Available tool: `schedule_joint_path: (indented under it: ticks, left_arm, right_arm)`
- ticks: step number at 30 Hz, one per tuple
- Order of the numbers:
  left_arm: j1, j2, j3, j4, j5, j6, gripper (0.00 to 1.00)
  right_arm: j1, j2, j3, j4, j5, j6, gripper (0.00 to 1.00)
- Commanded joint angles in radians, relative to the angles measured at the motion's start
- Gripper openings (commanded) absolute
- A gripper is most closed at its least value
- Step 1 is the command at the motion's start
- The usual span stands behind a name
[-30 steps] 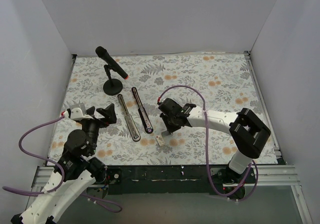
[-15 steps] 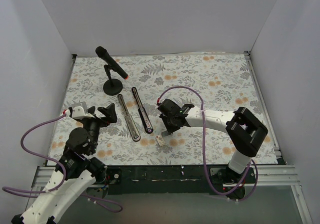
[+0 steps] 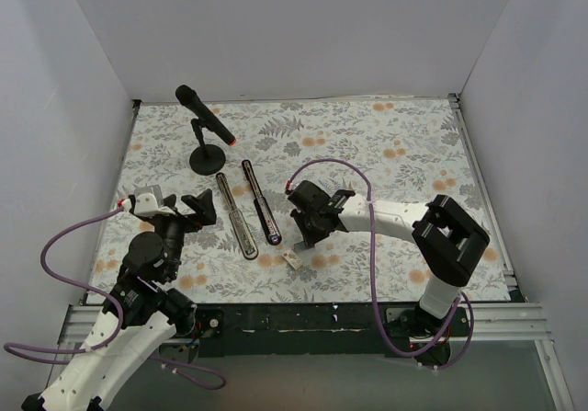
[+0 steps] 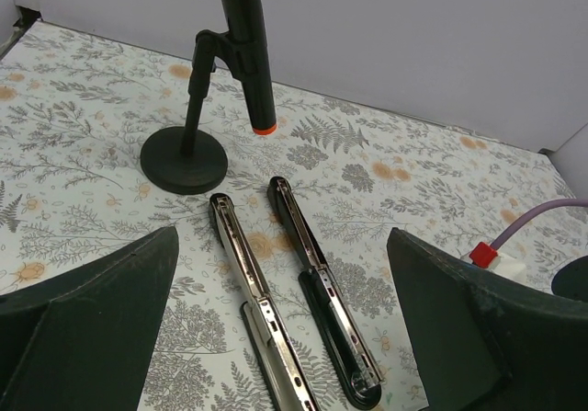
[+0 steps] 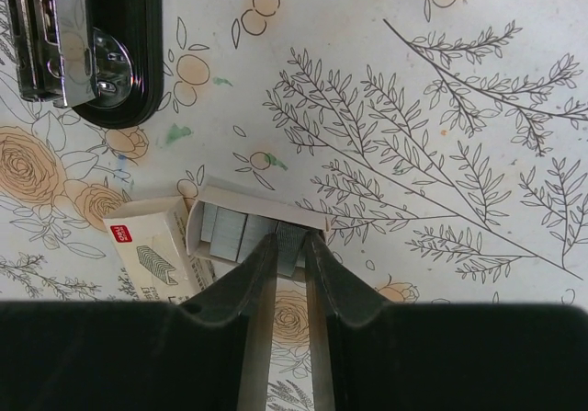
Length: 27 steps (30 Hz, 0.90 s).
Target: Load the staples into the stapler
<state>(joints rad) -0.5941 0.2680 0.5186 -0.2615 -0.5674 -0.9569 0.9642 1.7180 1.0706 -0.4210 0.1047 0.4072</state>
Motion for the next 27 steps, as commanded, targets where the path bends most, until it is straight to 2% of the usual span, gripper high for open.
schedule_joint_path:
  ticks: [1, 9, 17, 21, 27]
  left_arm:
    - [0.011, 0.011, -0.002, -0.004, 0.012, 0.014, 0.98]
    - [0.017, 0.014, 0.000, -0.002, 0.021, 0.012, 0.98]
    - [0.024, 0.025, -0.003, -0.001, 0.032, 0.010, 0.98]
    - [0.025, 0.037, -0.002, -0.002, 0.037, 0.010, 0.98]
    - [0.030, 0.036, -0.002, -0.001, 0.040, 0.009, 0.98]
  right_arm:
    - [0.005, 0.032, 0.025, -0.032, 0.026, -0.022, 0.27]
    - [0.005, 0.022, 0.052, -0.088, 0.154, -0.117, 0.21]
    - [0.004, 0.022, 0.089, -0.099, 0.129, -0.122, 0.18]
    - [0.004, -0.033, 0.097, -0.085, 0.072, -0.078, 0.22]
    - [0.021, -0.043, 0.098, -0.085, 0.026, -0.039, 0.37]
